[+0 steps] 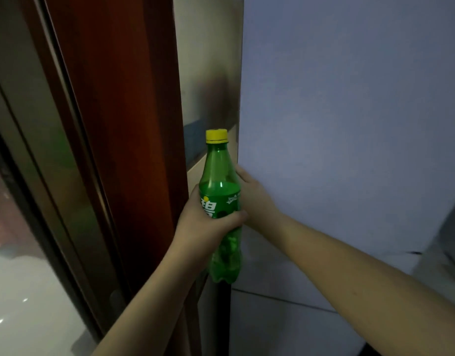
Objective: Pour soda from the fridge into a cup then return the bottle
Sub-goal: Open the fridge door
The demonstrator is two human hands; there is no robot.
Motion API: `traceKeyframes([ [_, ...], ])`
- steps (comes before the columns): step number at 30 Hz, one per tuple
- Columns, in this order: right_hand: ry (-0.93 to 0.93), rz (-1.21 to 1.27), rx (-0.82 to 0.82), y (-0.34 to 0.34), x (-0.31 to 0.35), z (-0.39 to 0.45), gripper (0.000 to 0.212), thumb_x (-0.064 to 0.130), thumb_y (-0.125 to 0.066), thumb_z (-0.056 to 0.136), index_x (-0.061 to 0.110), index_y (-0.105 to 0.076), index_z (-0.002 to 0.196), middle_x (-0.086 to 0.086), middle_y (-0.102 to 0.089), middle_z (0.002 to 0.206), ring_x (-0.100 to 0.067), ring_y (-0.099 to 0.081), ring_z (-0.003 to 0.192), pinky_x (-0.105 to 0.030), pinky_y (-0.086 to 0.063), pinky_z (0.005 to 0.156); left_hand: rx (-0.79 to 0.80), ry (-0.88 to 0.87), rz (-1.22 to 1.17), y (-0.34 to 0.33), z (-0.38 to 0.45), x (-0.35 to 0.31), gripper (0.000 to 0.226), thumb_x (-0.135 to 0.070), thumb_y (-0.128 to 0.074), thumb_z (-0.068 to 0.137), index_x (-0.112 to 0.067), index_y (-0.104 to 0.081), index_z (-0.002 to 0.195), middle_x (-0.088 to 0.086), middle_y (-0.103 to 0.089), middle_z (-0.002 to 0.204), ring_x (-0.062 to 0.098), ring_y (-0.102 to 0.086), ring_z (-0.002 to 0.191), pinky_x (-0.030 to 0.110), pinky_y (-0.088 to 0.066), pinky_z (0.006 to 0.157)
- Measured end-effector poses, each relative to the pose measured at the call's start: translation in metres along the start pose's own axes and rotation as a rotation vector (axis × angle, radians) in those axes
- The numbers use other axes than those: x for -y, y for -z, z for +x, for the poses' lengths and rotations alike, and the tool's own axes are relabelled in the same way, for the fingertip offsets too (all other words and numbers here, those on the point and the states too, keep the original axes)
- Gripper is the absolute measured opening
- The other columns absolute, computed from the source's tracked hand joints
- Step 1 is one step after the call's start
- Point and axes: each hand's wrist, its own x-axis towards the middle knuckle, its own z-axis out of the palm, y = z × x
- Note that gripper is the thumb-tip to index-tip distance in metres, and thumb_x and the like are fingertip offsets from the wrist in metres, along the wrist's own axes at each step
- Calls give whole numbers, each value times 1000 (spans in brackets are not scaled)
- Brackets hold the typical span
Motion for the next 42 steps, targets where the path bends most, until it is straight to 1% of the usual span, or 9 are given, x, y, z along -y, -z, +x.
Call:
traceKeyframes([
  [2,-26,81,62,19,9,-20,47,14,-61,86,0,-54,130,-19,-58,128,-35,-46,127,-43,-9,119,34,7,-13,5,-14,0,68,-24,-87,51,-27,-60,113,2,-73,100,21,-71,93,52,-56,86],
  [4,12,-140,185,45,22,-41,44,33,-51,89,12,-59,127,-6,-62,121,-30,-47,123,-44,3,118,75,10,-20,10,-32,-1,65,-22,-87,51,-27,-61,110,1,-73,98,20,-71,92,49,-57,85],
  [7,5,-143,145,73,34,-67,33,30,-45,83,21,-70,103,4,-63,96,-23,-53,101,-39,-16,108,168,-5,-23,18,-58,-10,62,-20,-86,53,-24,-61,109,2,-72,98,19,-71,91,40,-58,80],
  [12,-92,-99,-175,112,39,-122,32,19,-34,82,15,-63,69,-3,-55,66,-26,-52,75,-35,-32,94,310,-20,-54,25,-87,-25,70,-27,-84,50,-15,-60,114,10,-71,101,30,-69,96,42,-57,81],
  [19,-176,-123,-194,137,38,-200,14,21,-58,82,10,-66,79,-9,-63,81,-30,-54,94,-41,-15,118,370,-43,-93,3,-135,-44,70,-25,-86,48,-11,-59,111,6,-69,90,21,-66,84,40,-54,76],
  [24,-227,-79,-184,164,36,-262,13,13,-57,81,7,-65,89,-14,-63,96,-32,-53,109,-43,-13,119,342,-33,-112,-15,-169,-52,70,-27,-88,46,-14,-60,109,7,-70,92,25,-68,87,50,-55,82],
  [30,-380,5,-111,200,29,-316,19,20,-58,83,8,-66,94,-13,-61,97,-33,-52,112,-45,-13,118,369,-27,-134,-50,-215,-68,64,-18,-87,47,-18,-59,106,0,-69,86,18,-68,82,37,-55,73],
  [34,-432,-7,-55,218,20,-347,23,24,-57,82,10,-66,98,-10,-58,98,-30,-48,113,-46,-6,119,414,-20,-134,-70,-239,-75,63,-26,-86,46,-20,-60,104,3,-69,89,20,-68,83,40,-56,76],
  [42,-634,-49,15,242,11,-386,27,30,-49,88,10,-64,96,-9,-56,92,-31,-49,102,-51,-11,117,491,-45,-98,-101,-258,-84,50,-6,-85,65,-19,-59,105,-3,-69,82,13,-68,79,32,-52,70],
])
